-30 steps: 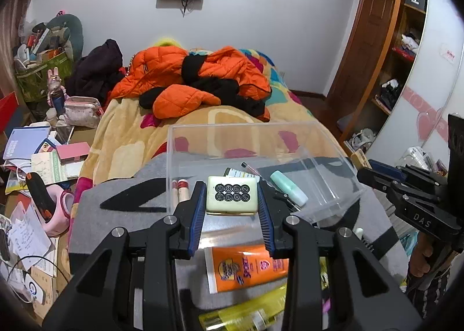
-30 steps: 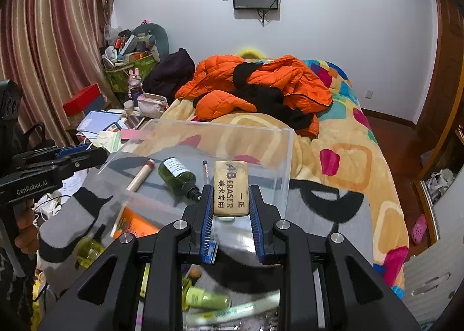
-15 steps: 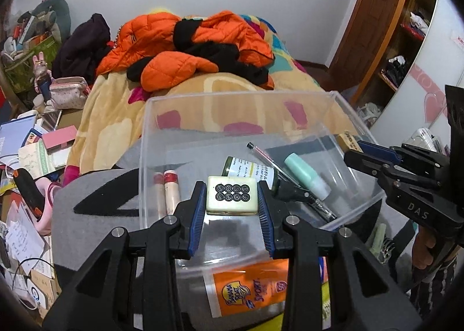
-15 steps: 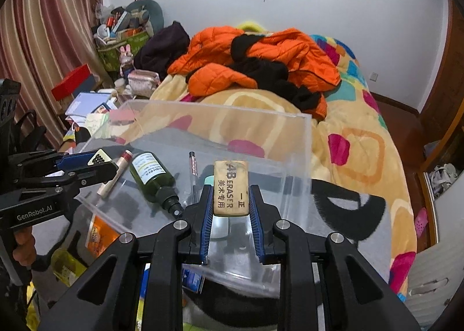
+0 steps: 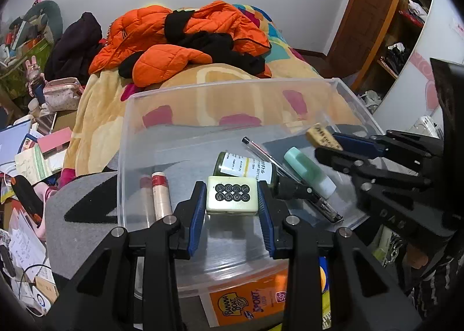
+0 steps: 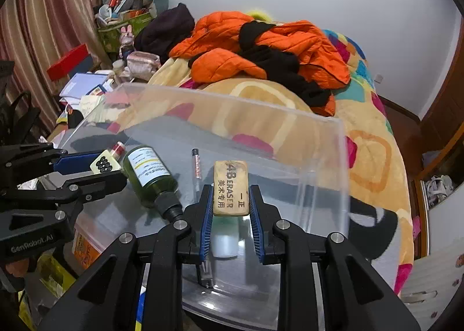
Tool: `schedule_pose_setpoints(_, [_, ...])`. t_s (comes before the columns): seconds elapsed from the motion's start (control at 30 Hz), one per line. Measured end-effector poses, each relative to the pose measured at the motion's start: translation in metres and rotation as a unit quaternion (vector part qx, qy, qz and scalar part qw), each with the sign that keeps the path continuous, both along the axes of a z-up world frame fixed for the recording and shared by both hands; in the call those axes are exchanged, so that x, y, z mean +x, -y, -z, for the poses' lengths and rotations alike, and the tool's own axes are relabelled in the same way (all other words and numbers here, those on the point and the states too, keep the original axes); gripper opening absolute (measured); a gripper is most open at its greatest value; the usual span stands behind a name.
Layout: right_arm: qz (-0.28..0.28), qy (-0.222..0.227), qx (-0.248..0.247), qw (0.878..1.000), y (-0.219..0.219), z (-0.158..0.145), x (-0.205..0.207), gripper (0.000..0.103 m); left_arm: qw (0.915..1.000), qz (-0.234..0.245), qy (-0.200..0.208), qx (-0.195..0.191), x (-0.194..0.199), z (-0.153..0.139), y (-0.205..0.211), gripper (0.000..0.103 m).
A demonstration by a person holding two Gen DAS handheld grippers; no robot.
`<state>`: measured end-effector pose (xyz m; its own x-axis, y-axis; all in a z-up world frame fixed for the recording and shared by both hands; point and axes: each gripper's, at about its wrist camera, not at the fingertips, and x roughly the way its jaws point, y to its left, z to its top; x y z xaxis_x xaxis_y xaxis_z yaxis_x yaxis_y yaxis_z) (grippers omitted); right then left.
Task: Organize objects
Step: 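Place the white tile and tan eraser into the clear box and release, then move both tools back toward the remaining items beside the box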
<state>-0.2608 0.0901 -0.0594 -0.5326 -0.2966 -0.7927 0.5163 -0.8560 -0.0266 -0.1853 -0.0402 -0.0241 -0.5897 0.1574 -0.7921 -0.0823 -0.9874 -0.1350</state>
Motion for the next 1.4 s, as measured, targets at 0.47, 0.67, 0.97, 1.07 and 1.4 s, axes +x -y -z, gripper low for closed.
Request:
schedule_pose_setpoints(0.47, [-0.007, 0.017, -0.005, 1.0, 0.004, 0.005, 0.002, 0.027, 0.9999, 0.001, 0.0, 0.013, 0.011, -0.004, 0.002, 0.038])
schedule_pose_setpoints(0.67, [-0.017, -0.005, -0.016, 1.0, 0.0, -0.007, 0.018, 0.042, 0.9996, 0.008, -0.026, 0.011, 0.029, -0.021, -0.002, 0.051])
schedule_pose_setpoints(0.97, [-0.02, -0.042, -0.057, 0.997, -0.029, -0.039, 0.055, 0.055, 0.9982, 0.007, -0.059, 0.004, 0.065, -0.043, 0.0, 0.069])
schedule_pose_setpoints(1.07, [-0.021, -0.051, -0.062, 0.997, -0.04, -0.043, 0.068, 0.055, 0.9983, 0.009, -0.057, 0.0, 0.077, -0.04, 0.002, 0.069])
schedule_pose_setpoints(1.4, [-0.039, -0.013, -0.062, 0.997, -0.051, -0.013, 0.101, 0.055, 0.9998, 0.016, -0.013, -0.004, 0.093, -0.004, 0.0, 0.069])
